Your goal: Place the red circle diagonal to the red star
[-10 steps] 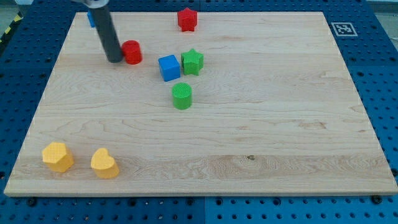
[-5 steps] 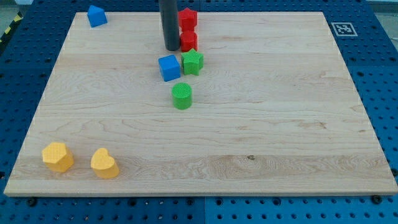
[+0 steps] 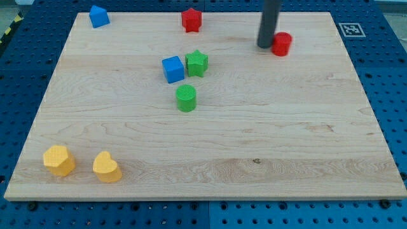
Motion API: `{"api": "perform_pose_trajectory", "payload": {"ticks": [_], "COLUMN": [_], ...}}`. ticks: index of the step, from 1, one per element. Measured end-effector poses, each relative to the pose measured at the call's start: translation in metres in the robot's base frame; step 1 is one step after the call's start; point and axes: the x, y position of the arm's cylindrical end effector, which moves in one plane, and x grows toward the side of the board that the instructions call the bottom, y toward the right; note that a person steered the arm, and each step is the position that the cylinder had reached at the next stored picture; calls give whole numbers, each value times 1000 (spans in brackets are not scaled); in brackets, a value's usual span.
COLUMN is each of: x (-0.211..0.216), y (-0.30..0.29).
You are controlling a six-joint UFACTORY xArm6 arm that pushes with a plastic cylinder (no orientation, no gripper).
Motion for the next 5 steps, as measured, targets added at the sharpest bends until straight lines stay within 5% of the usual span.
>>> {"api": "perform_pose_trajectory", "payload": {"ticks": [1,5], "x": [42,42], "y": [23,89]}}
